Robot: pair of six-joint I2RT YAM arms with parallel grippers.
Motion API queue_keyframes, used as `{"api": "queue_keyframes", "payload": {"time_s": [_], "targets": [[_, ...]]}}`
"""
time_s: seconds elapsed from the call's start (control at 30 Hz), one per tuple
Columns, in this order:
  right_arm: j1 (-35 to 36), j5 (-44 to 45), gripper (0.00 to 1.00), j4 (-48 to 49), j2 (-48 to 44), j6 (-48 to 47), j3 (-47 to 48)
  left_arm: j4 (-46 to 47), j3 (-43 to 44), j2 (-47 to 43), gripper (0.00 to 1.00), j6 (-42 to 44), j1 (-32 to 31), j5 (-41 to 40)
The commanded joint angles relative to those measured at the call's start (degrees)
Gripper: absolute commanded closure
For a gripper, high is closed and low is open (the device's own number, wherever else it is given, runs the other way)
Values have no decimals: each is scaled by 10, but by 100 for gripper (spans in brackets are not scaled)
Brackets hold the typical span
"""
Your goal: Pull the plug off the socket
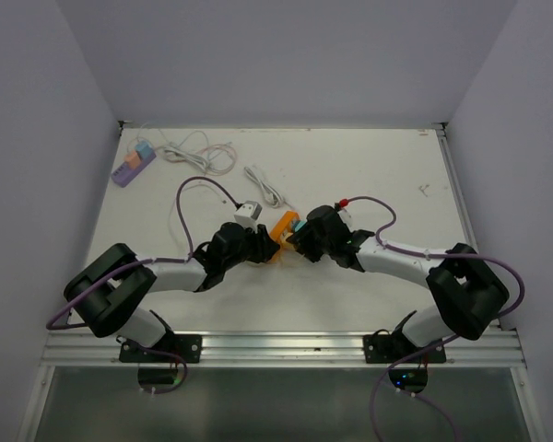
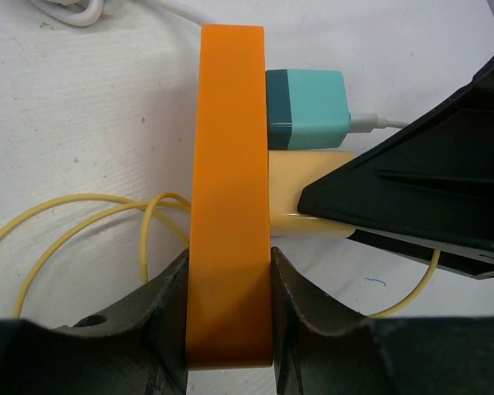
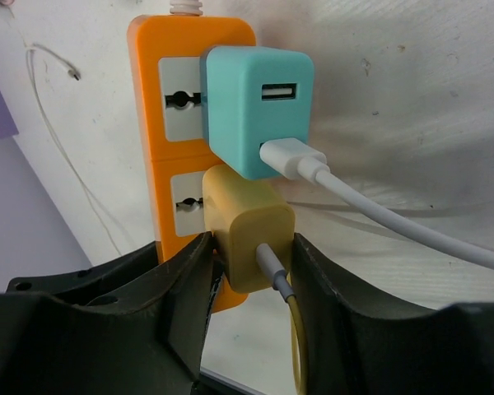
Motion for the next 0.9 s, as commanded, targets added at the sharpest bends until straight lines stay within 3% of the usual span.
{"api": "queue_keyframes", "payload": {"time_s": [0.0,0.37,0.53,0.7,0.87], "targets": [[4,25,56,21,7,20,20,85,29,-3,100,-14,-13,3],[4,35,93,14,-6,33,6,65,33,-4,100,-35,-14,-52],[4,39,100,18,-17,42,-1,56,35,-4,100,-99,-14,-95],[4,45,100,34,-32,43,-13,63,38,5,100,-174,-14,-101],[4,58,100,31,-56,33,-19,61,47,22,100,-183,-14,-102]]}}
